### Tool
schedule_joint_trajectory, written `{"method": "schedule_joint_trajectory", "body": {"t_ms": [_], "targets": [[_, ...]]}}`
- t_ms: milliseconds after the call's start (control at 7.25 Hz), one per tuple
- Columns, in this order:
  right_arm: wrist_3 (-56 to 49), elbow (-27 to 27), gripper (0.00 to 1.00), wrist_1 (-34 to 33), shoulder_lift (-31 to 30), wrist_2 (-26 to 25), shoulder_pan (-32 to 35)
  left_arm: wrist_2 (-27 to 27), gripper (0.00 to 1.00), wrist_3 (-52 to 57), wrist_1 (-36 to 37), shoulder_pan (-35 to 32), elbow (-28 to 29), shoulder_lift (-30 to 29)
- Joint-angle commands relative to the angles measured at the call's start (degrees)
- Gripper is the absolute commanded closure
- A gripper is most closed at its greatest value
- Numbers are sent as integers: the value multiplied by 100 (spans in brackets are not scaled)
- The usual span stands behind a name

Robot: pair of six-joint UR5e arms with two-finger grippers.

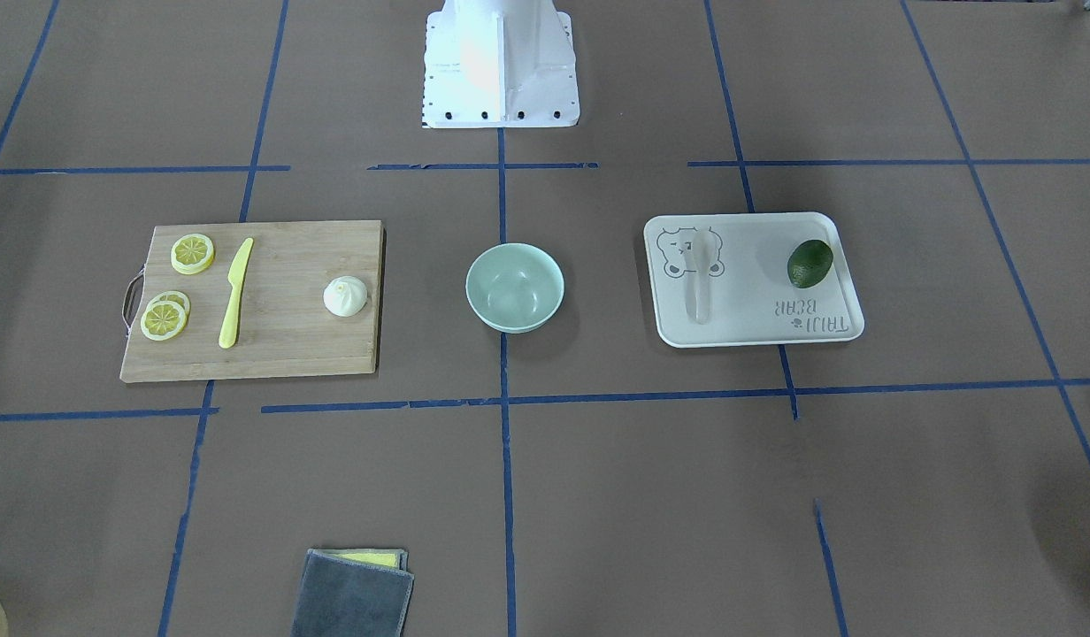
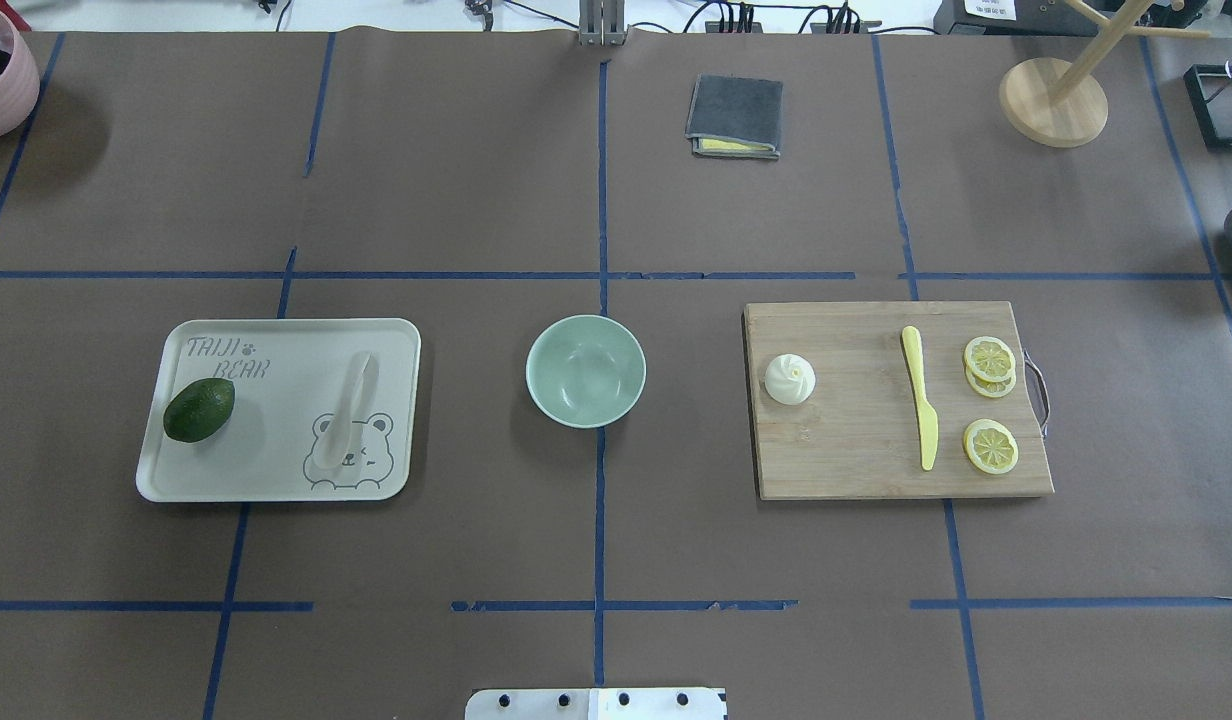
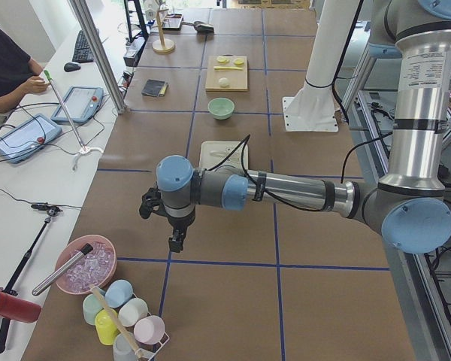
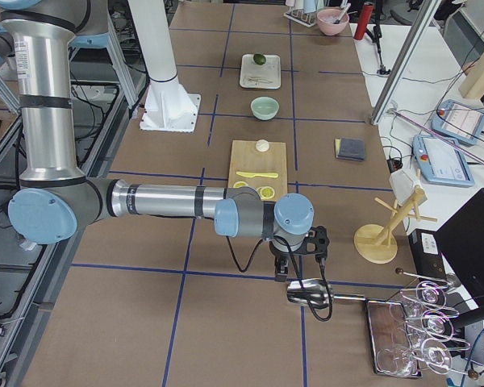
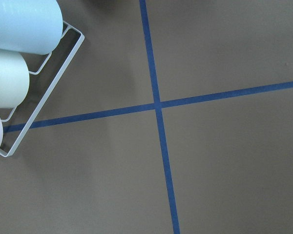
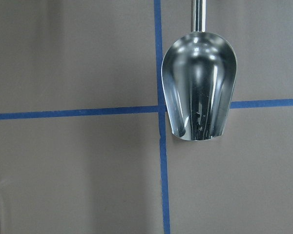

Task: Put spoon and bun in bowl

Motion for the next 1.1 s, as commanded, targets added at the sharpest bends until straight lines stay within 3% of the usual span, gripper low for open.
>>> {"method": "schedule_joint_trajectory", "body": {"t_ms": [0,276,690,966], "targets": [[372,284,0,340,29,5,-190,23,0,-716,-155,542,-662,-264],[426,259,0,912,194,-21,-323,49,0,-1883,-155,1316,-885,-755],[478,275,0,940,239,-21,-709,110,0,-3272,-312,2265,-937,-1169],[1109,442,0,967,379,-4,-893,968,0,-5027,-1302,3161,-877,-1179]]}}
